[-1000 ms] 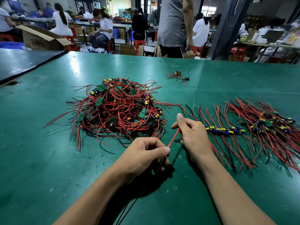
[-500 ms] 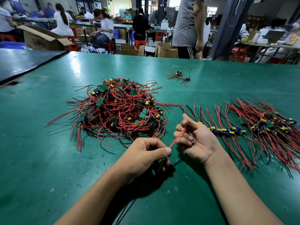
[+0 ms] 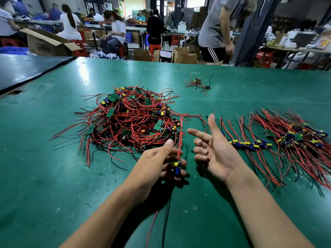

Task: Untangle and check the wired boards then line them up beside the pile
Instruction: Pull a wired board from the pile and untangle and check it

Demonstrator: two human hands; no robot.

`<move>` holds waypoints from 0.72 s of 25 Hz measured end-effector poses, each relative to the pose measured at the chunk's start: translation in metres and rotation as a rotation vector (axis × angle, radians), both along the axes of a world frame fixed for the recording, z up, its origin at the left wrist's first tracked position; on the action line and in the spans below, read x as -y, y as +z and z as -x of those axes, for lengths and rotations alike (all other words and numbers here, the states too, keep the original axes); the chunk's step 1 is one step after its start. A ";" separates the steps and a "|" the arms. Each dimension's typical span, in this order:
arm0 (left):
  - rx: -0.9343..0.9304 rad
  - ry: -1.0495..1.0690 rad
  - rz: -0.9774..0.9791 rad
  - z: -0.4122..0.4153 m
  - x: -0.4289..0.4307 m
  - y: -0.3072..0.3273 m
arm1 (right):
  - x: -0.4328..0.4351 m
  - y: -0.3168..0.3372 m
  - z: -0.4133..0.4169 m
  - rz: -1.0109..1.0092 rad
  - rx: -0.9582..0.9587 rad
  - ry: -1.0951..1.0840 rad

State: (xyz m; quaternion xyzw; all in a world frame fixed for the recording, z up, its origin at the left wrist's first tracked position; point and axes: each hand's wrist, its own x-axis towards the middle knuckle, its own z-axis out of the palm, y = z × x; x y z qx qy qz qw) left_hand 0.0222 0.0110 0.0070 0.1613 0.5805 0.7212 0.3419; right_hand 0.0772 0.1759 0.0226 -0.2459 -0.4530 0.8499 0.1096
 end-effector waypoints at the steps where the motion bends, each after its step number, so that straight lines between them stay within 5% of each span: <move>1: 0.012 0.006 -0.005 0.001 -0.001 0.000 | 0.002 0.000 0.000 -0.042 0.003 0.003; 11: -0.036 0.038 -0.028 0.012 0.001 -0.006 | 0.028 -0.004 -0.005 -0.967 0.014 0.233; 18: 0.079 0.060 -0.161 0.006 -0.001 0.001 | 0.025 -0.003 -0.002 -1.043 0.019 0.010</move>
